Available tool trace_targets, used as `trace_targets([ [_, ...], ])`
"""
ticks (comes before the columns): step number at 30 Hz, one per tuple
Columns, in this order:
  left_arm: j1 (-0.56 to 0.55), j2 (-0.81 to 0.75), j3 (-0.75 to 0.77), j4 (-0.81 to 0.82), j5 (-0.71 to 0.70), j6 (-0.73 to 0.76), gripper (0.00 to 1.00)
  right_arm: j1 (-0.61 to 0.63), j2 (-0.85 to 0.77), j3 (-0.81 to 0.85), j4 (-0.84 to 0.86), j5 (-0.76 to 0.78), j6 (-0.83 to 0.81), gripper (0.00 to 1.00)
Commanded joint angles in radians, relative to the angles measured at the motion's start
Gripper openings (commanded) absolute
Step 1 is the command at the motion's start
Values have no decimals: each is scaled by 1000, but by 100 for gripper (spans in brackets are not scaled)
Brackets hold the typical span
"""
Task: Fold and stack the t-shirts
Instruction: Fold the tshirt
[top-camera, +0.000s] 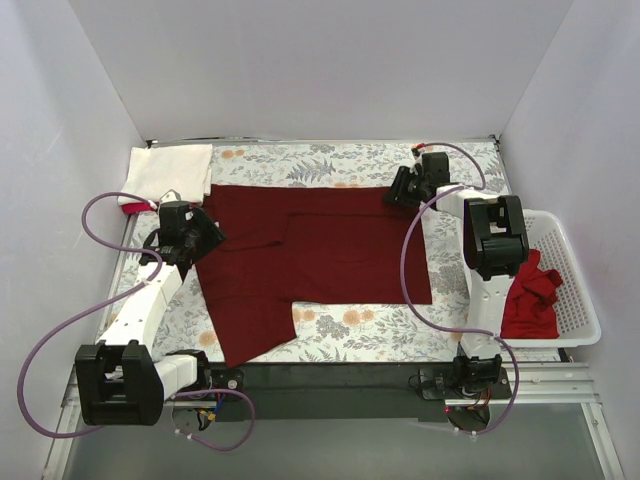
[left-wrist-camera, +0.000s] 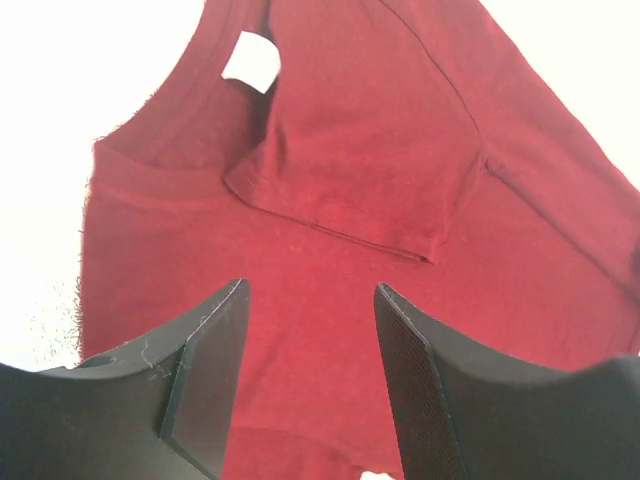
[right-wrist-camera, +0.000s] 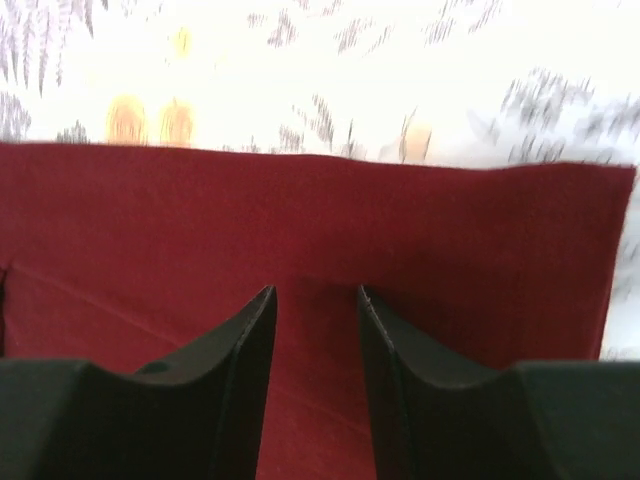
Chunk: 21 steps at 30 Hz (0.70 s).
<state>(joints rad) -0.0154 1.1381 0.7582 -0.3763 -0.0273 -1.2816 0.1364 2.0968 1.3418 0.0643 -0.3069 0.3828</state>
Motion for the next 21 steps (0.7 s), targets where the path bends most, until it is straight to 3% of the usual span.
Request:
trace_targets([
  [1, -1, -3, -16, 28, -26, 11, 52, -18, 100, 82, -112, 129, -13, 46],
  [7, -1, 25, -22, 22, 1, 5, 52, -55, 199, 236, -127, 137, -48, 48],
  [12, -1, 49, -23, -9, 26, -13, 52, -58, 191, 347, -175, 68, -110, 55],
  [15, -1, 57, -23, -61, 81, -42, 53, -55, 89, 307, -178, 28, -122, 59],
  [21, -4, 43, -28, -182, 104, -50, 52, -28, -211, 42, -199, 43, -137, 62],
])
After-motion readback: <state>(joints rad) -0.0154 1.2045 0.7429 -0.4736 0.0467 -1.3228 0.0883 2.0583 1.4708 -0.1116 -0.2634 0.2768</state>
